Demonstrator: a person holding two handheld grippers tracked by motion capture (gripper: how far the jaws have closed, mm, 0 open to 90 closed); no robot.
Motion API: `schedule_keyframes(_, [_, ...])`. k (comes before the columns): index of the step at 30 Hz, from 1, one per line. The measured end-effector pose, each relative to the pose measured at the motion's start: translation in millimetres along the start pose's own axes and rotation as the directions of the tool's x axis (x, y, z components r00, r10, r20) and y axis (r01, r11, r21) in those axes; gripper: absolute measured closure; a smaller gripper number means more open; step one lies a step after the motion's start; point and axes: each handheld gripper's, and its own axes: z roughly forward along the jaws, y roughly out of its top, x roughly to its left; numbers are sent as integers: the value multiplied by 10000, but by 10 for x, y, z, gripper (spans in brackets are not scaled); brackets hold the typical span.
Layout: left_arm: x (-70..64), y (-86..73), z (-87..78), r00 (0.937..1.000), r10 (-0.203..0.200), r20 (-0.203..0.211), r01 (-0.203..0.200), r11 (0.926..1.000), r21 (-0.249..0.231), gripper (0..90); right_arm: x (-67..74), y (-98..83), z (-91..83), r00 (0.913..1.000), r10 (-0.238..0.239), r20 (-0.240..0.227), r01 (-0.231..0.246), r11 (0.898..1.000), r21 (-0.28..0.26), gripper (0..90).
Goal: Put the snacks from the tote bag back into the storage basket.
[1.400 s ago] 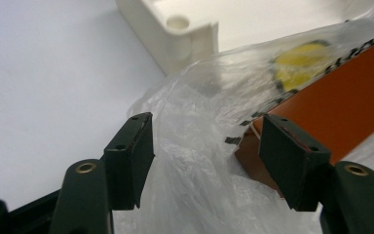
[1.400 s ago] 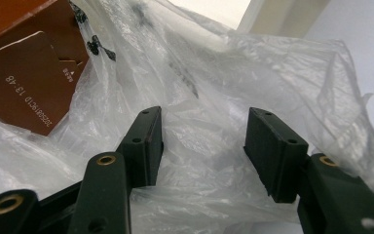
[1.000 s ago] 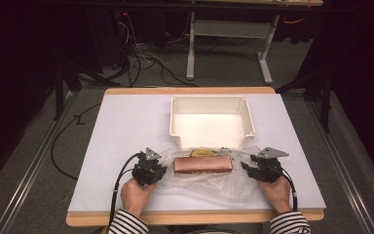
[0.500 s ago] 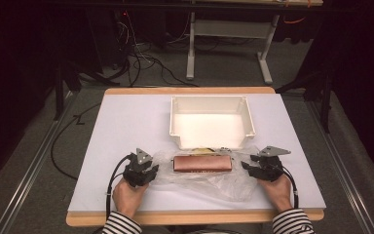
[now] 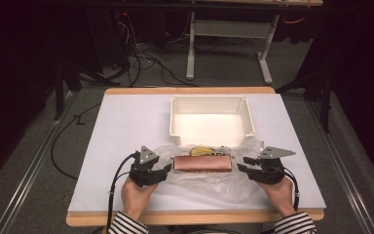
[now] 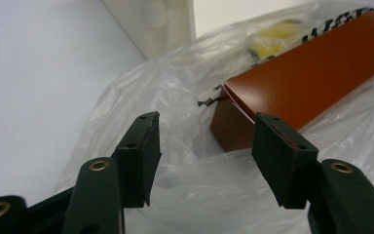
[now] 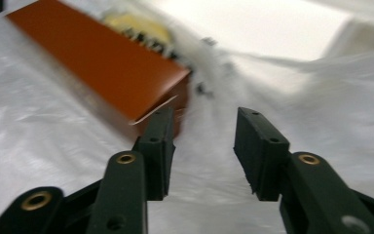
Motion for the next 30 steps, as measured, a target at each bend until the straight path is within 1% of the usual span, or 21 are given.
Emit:
schedule_keyframes(2, [-11, -67, 45, 10000, -62, -23, 62, 9998, 165, 443, 41, -26, 44, 9997, -225, 27, 225, 9995, 204, 663])
schedule_keyframes(3, [-27, -105, 70, 9996, -46, -272, 54, 9996, 293, 444, 49, -44, 63, 9996, -280, 46, 278, 9992, 304, 680])
schedule_keyframes(4, [-57, -145, 99, 9981, 163, -598, -136, 9989, 450, 444, 50, -63, 78, 9996, -264, 56, 261, 9988, 423, 698])
schedule_keyframes(5, [-90, -187, 132, 9967, 341, -739, -298, 9978, 592, 447, 43, -89, 89, 9996, -257, 109, 251, 9984, 515, 710])
schedule_keyframes(6, [-119, -228, 162, 9956, 458, -814, -400, 9966, 717, 449, 26, -148, 108, 9999, -115, 99, 108, 9980, 621, 718])
schedule_keyframes(7, [-141, -263, 189, 9943, 579, -891, -509, 9956, 782, 449, 26, -148, 108, 9999, -115, 99, 108, 9980, 621, 718])
schedule_keyframes(8, [-151, -290, 207, 9941, 589, -915, -522, 9959, 740, 451, 20, -174, 113, 10000, -56, 73, 51, 9976, 686, 718])
schedule_keyframes(11, [-119, -316, 234, 9959, 343, -843, -300, 9982, 520, 453, 25, -218, 131, 9997, -209, 117, 199, 9964, 819, 715])
schedule_keyframes(14, [-102, -334, 244, 9948, 415, -926, -387, 9988, 314, 484, 25, -230, 162, 9991, -354, 251, 326, 9943, 1017, 706])
schedule_keyframes(15, [-92, -339, 243, 9949, 328, -955, -306, 9992, 240, 504, 22, -240, 181, 9988, -361, 316, 326, 9940, 1045, 705])
schedule_keyframes(16, [-79, -337, 237, 9945, 364, -982, -338, 9990, 279, 542, 10, -250, 187, 9986, -428, 317, 392, 9938, 1044, 706])
schedule_keyframes(17, [-64, -337, 238, 9950, 379, -929, -358, 9991, 241, 571, -2, -258, 186, 9986, -432, 302, 400, 9944, 983, 705])
schedule_keyframes(18, [-46, -330, 234, 9948, 449, -912, -423, 9987, 300, 605, -13, -263, 175, 9982, -488, 343, 451, 9936, 1032, 705])
schedule_keyframes(20, [-12, -322, 230, 9959, 439, -797, -413, 9986, 335, 670, -27, -288, 159, 9973, -615, 404, 574, 9938, 957, 706])
schedule_keyframes(23, [49, -329, 220, 9976, 247, -649, -230, 9994, 258, 767, -83, -324, 130, 9976, -622, 318, 594, 9950, 806, 712])
schedule_keyframes(24, [64, -334, 219, 9978, 179, -633, -167, 9997, 201, 794, -97, -328, 124, 9980, -559, 295, 534, 9953, 811, 715])
schedule_keyframes(26, [80, -337, 217, 9982, 65, -594, -55, 9998, 171, 828, -112, -326, 123, 9981, -560, 256, 538, 9952, 814, 719])
schedule_keyframes(28, [87, -337, 213, 9984, 54, -568, -43, 9998, 184, 838, -107, -324, 129, 9977, -611, 292, 586, 9951, 793, 719])
schedule_keyframes(30, [99, -339, 211, 9990, 9, -454, -1, 9999, 168, 840, -116, -317, 126, 9978, -593, 285, 567, 9946, 867, 719])
